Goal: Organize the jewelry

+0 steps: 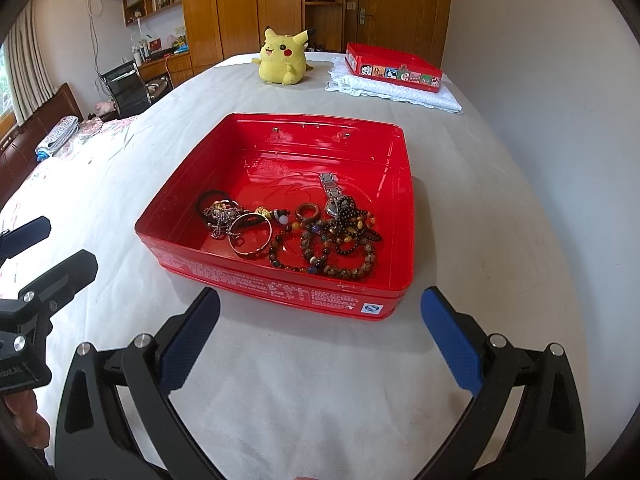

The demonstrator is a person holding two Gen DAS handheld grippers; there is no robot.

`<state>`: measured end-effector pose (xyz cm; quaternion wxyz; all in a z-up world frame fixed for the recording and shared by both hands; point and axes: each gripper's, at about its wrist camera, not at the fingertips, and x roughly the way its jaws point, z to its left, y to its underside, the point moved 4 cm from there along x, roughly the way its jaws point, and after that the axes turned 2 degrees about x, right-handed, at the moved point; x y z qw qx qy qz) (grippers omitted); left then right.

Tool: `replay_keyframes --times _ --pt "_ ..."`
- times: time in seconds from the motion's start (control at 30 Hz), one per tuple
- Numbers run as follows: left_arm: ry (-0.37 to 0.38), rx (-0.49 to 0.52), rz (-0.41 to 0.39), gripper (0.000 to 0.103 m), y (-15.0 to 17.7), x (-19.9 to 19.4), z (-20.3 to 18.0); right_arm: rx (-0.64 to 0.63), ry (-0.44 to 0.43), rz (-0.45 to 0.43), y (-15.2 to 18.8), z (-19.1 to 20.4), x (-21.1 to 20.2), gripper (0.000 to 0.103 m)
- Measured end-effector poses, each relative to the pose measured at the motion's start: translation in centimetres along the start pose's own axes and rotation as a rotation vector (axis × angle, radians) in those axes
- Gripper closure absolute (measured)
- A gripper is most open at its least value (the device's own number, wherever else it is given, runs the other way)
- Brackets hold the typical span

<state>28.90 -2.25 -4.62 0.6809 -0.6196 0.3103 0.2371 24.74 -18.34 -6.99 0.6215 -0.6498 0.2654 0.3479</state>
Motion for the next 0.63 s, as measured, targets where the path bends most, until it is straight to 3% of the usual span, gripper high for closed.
replay_keyframes --times 0.43,0.63 --pt "-0.012 0.01 -0.003 0.005 0.06 -0.12 -0.21 -0.001 0.0 -0.001 -0.03 0.01 0.03 0.003" --pt "0.017 0.005 0.007 0.005 0.16 -0.17 -0.28 0.0 -0.001 0.0 -0.02 0.02 0.08 0.003"
